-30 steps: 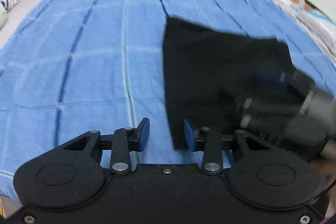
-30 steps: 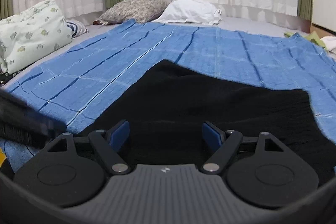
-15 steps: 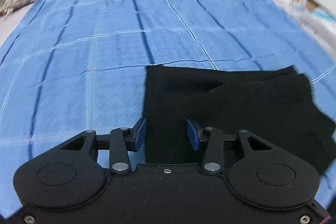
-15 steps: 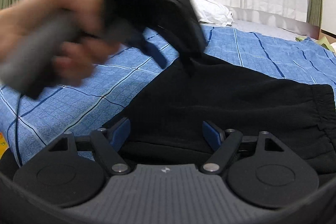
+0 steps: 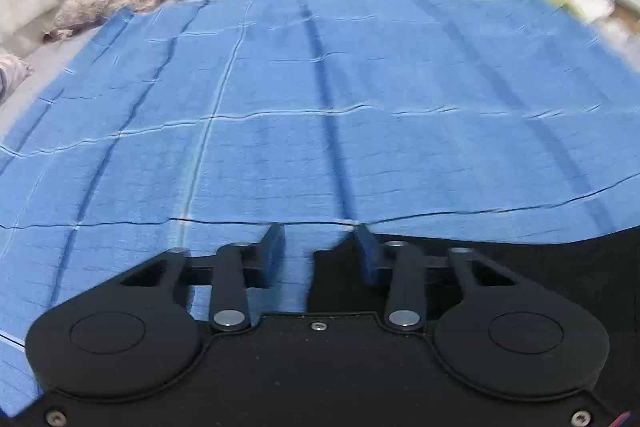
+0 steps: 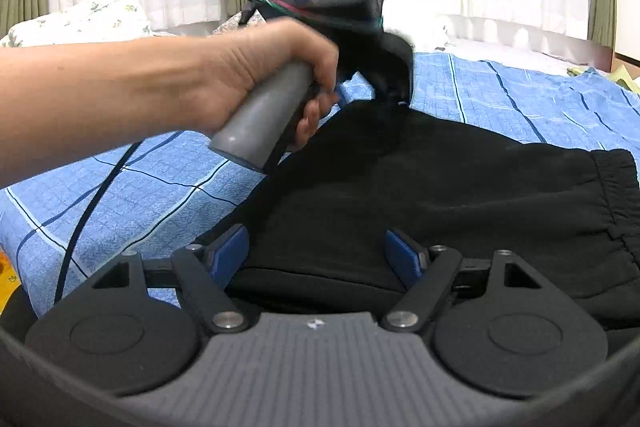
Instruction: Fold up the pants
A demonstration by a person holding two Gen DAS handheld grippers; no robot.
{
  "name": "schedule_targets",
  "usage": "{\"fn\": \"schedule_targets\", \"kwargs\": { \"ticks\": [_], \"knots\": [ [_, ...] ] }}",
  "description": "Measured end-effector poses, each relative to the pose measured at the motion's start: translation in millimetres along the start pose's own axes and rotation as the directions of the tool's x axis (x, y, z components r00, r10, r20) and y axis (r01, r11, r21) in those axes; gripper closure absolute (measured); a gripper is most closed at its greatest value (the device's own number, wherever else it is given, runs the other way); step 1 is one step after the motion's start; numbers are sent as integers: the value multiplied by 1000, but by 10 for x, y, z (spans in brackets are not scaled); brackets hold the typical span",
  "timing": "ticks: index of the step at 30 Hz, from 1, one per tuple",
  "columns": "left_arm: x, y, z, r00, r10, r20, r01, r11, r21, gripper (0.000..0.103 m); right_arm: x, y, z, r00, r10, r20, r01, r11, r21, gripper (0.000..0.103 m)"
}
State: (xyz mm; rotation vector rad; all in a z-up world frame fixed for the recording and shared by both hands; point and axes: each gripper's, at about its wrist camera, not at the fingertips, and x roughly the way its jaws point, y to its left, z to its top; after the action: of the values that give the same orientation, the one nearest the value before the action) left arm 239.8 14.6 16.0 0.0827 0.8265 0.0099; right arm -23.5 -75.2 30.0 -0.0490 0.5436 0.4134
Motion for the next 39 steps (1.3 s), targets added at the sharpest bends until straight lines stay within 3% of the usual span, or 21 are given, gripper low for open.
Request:
{"fn": "schedule_targets", "kwargs": {
  "ticks": [2, 7, 13, 16, 19, 24, 28, 34, 39],
  "knots": [
    [-30, 74, 2, 999, -31, 7, 32, 999, -38, 54, -5, -19, 25, 1000, 8, -3, -8, 1000, 10, 20],
    [-281, 118, -25, 997, -64, 35, 64, 998, -13, 53, -230, -259, 92, 998, 53, 31, -56, 993, 103, 18],
    [-656, 212, -135, 991, -122, 62, 125, 991, -47, 39, -533, -863, 219, 990, -130, 64, 120, 983, 136, 14],
    [-815, 277, -253, 984, -173, 50, 176, 983, -49, 34, -644, -1411, 286, 971, -229, 62, 212, 955, 206, 14],
    [-885, 327, -375, 976, -215, 34, 217, 974, -64, 27, -712, -2010, 326, 966, -253, 45, 229, 926, 299, 7],
    [-822, 368, -533, 965, -260, -25, 256, 961, -107, 24, -558, -2732, 302, 981, -193, -39, 192, 904, 382, 2],
    [-743, 402, -610, 960, -279, -37, 272, 954, -129, 21, -347, -3022, 226, 994, -78, -77, 104, 894, 436, 2],
    [-699, 392, -643, 951, -310, -11, 307, 945, -109, 16, -126, -2995, 185, 995, 1, -100, 39, 913, 406, 1],
    [-617, 394, -585, 926, -378, 7, 375, 915, -146, 15, -33, -2976, 211, 994, 45, -101, -3, 925, 380, 2]
  ]
}}
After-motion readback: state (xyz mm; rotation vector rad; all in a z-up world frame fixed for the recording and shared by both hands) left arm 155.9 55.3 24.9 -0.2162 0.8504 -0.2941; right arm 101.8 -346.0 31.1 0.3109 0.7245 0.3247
